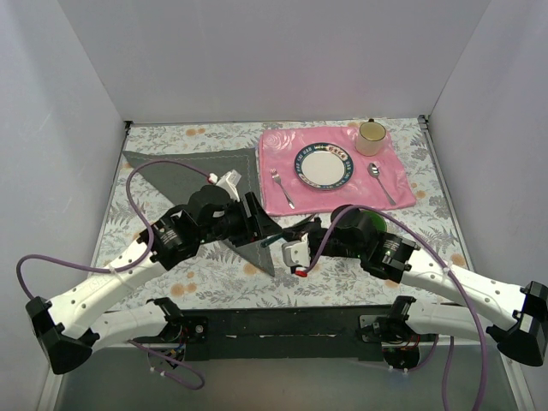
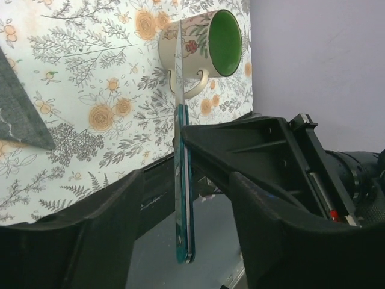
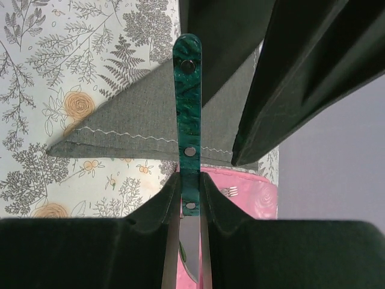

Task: Fold the napkin, place the utensils inside, and roll it up
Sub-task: Pass the utensil from the right arm to the left

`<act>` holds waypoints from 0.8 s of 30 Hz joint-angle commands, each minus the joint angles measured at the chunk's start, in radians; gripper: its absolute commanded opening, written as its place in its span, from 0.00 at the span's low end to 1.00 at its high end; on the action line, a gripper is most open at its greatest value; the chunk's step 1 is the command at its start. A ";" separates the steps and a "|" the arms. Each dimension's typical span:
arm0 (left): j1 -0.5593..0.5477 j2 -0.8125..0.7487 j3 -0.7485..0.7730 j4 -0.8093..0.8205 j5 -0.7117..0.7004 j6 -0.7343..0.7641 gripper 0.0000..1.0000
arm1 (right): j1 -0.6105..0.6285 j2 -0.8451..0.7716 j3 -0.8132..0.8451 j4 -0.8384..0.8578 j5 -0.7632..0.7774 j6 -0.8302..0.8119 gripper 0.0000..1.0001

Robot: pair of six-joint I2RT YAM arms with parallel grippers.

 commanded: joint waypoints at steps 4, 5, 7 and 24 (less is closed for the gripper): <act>0.060 0.015 -0.024 0.121 0.280 0.116 0.46 | 0.009 -0.010 0.021 -0.022 0.005 -0.082 0.01; 0.060 0.019 -0.028 0.122 0.296 0.119 0.41 | 0.007 -0.012 0.018 -0.019 0.010 -0.082 0.01; 0.062 0.032 -0.034 0.116 0.331 0.124 0.39 | 0.009 -0.010 0.016 -0.007 0.022 -0.077 0.01; 0.066 -0.011 -0.074 0.072 0.224 0.176 0.00 | 0.007 0.054 0.091 0.039 0.058 0.113 0.01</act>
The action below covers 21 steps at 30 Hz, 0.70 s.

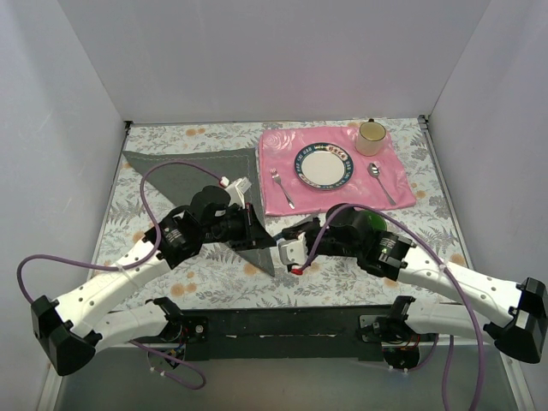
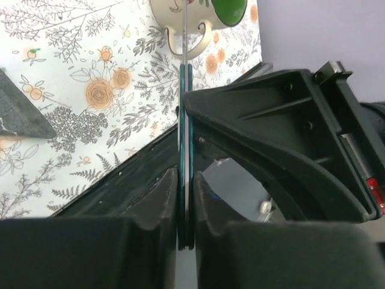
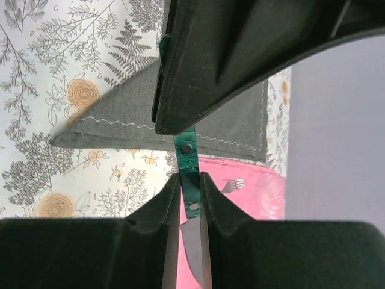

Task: Fold the napkin, place the utensils inside, and roll it up
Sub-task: Pass the utensil from the right arm to the left, then pass the utensil from the left arm to the right

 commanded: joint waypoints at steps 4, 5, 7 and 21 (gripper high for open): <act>0.003 -0.180 -0.086 0.057 -0.217 0.005 0.00 | 0.002 0.090 0.118 0.144 0.237 0.508 0.38; 0.003 -0.212 -0.103 0.069 -0.274 0.001 0.00 | 0.002 0.130 0.153 0.145 0.293 0.594 0.43; 0.003 -0.324 -0.146 0.089 -0.457 -0.004 0.00 | -0.012 0.187 0.227 0.101 0.409 0.934 0.46; 0.002 -0.524 -0.295 0.279 -0.874 0.077 0.00 | -0.084 0.862 1.092 -0.228 0.028 1.923 0.46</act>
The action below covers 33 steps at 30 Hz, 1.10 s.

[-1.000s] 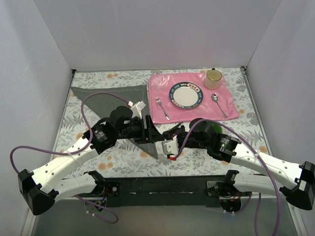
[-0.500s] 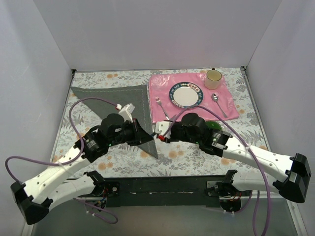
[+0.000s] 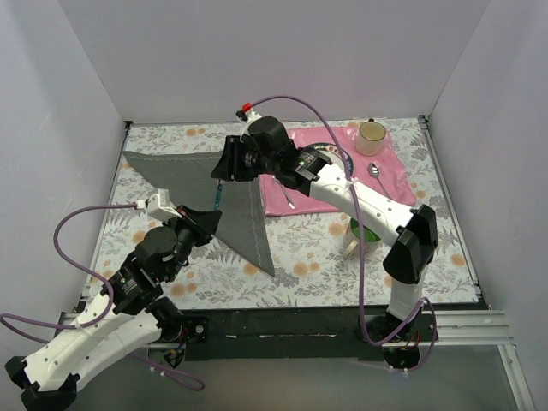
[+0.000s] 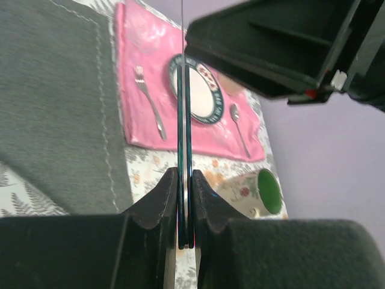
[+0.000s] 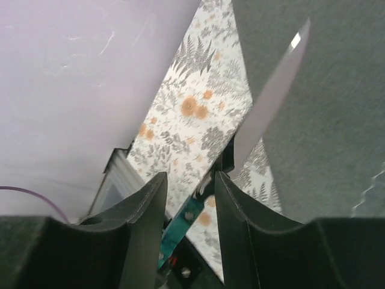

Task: Fold the napkin, place the utensils inside, and roll it up
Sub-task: Pass the utensil from the left arm to the right

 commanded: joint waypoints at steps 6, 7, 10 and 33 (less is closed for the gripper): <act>-0.001 -0.008 -0.001 0.115 -0.177 0.060 0.00 | 0.083 0.035 0.031 -0.013 -0.010 0.269 0.54; -0.001 -0.008 -0.004 0.127 -0.178 0.062 0.00 | 0.084 0.041 0.034 -0.011 -0.022 0.271 0.55; -0.001 -0.001 -0.001 0.129 -0.180 0.060 0.00 | 0.098 0.081 0.089 -0.052 -0.008 0.254 0.52; -0.001 0.025 0.022 0.089 -0.261 0.077 0.00 | 0.170 0.194 0.321 -0.222 0.200 0.076 0.11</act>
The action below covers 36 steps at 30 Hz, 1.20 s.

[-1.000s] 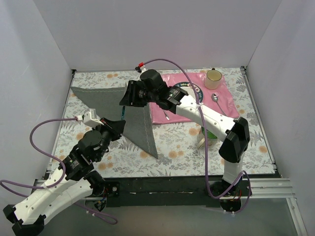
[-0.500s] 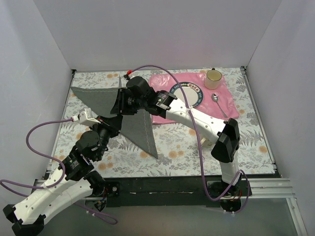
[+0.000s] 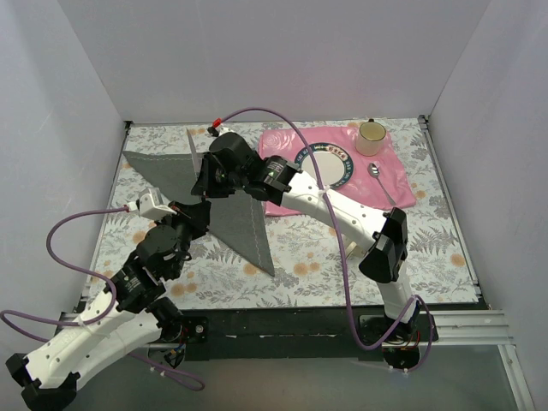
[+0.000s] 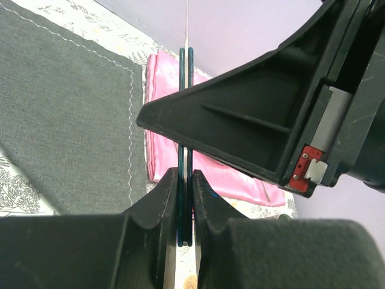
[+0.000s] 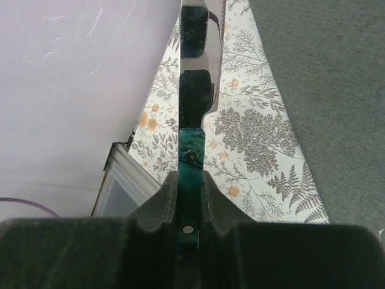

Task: Fold the napkin, place the utensils inside, and roll it up
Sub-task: Pass the utensil from the left arm to the right, then place the utensil onto the napkin

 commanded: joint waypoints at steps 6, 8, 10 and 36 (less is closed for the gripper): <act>-0.002 0.060 0.140 -0.202 0.011 0.000 0.52 | 0.015 0.069 0.020 0.094 0.049 -0.262 0.01; -0.002 0.043 0.201 -0.352 -0.029 -0.028 0.56 | 0.015 0.109 0.015 0.149 0.035 -0.396 0.01; -0.002 0.020 0.258 -0.496 -0.083 -0.051 0.60 | 0.015 0.164 0.041 0.168 0.037 -0.514 0.01; -0.002 -0.060 0.573 -0.656 -0.137 0.006 0.63 | 0.003 0.584 0.262 0.424 0.063 -0.738 0.02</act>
